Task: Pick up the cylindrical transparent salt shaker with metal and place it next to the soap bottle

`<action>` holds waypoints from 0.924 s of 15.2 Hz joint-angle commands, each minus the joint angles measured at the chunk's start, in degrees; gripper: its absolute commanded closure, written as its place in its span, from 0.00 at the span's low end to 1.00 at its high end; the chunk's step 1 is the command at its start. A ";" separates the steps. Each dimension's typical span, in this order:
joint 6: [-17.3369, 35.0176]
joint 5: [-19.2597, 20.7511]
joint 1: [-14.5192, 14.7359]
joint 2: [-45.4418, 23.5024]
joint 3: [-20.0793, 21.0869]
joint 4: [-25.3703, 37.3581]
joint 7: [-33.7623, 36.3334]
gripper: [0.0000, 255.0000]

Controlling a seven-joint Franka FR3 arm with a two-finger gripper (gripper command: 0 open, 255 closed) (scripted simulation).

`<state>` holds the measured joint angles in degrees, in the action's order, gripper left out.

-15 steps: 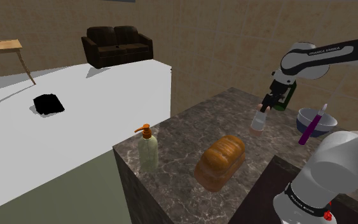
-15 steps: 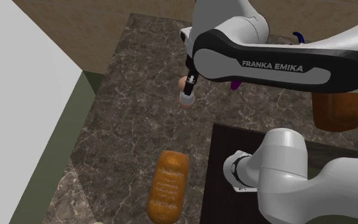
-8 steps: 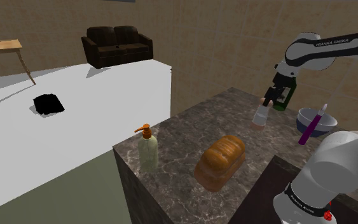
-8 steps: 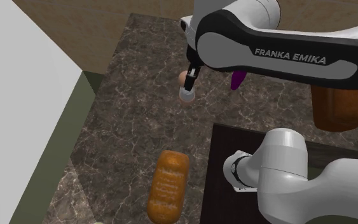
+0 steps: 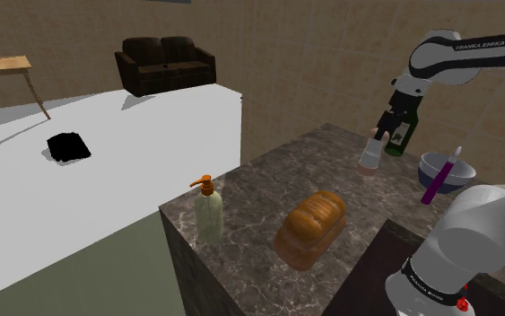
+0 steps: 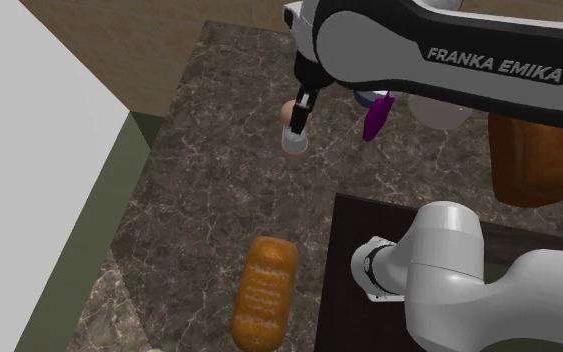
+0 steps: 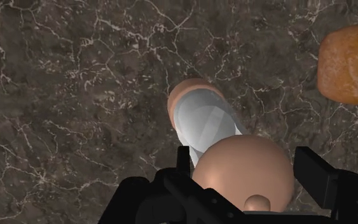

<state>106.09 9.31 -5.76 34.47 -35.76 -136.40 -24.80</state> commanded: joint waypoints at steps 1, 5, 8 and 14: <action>-1.64 -0.22 0.09 0.17 0.45 1.46 0.22 1.00; -4.68 -0.63 0.27 0.38 1.22 4.30 0.58 1.00; -6.92 -0.96 0.44 0.39 1.75 6.53 0.81 1.00; -11.34 -1.66 0.88 0.03 2.62 11.29 1.18 1.00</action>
<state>95.48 7.80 -5.01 34.74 -33.17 -126.07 -23.58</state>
